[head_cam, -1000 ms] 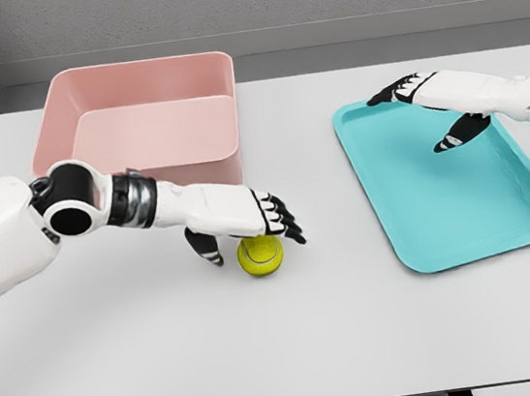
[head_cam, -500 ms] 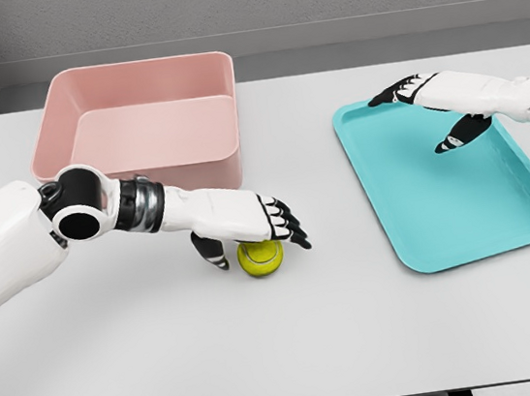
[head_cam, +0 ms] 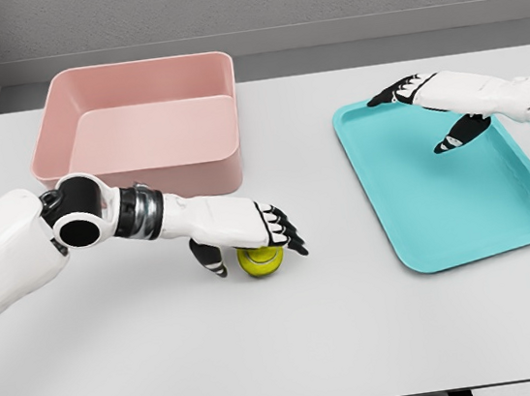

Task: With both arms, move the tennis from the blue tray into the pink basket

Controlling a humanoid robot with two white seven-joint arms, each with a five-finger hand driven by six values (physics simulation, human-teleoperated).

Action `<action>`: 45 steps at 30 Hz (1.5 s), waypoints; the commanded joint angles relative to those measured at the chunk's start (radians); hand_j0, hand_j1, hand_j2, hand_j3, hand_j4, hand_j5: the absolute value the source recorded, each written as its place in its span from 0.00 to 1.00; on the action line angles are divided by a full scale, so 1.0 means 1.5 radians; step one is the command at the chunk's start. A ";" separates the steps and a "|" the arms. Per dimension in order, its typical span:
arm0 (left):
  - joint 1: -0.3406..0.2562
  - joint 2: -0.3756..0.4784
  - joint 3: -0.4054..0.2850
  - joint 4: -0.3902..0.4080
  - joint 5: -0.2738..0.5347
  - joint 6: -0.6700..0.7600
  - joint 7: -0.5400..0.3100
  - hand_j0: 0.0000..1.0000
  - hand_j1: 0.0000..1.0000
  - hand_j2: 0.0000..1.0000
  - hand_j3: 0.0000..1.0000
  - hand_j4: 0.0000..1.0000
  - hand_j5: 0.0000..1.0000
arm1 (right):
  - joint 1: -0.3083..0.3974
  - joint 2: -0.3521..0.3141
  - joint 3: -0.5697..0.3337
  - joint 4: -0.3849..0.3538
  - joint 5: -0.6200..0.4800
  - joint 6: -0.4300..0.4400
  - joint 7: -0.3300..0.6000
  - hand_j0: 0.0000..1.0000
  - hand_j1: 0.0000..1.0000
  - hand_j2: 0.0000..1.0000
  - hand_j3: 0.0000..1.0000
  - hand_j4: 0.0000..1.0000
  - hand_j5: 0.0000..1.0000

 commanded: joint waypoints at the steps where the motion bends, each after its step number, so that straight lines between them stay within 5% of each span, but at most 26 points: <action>1: 0.001 0.000 0.001 0.000 0.004 0.001 0.000 1.00 1.00 1.00 1.00 1.00 1.00 | 0.000 -0.001 -0.001 -0.001 -0.004 0.001 0.000 1.00 1.00 1.00 1.00 1.00 1.00; 27: 0.002 -0.002 0.000 0.018 -0.005 0.002 0.000 1.00 1.00 1.00 1.00 1.00 1.00 | 0.000 -0.001 -0.001 -0.001 -0.004 0.001 0.000 1.00 1.00 1.00 1.00 1.00 1.00; 36: 0.010 0.000 0.003 0.018 -0.004 0.001 0.000 0.65 0.65 0.65 0.65 0.65 0.65 | 0.000 -0.001 -0.001 -0.001 -0.004 0.001 0.000 1.00 1.00 1.00 1.00 1.00 1.00; 45: 0.014 0.005 0.003 0.017 -0.004 0.001 0.000 0.63 0.63 0.63 0.63 0.63 0.63 | 0.000 -0.001 -0.001 -0.001 -0.004 0.001 0.000 1.00 1.00 1.00 1.00 1.00 1.00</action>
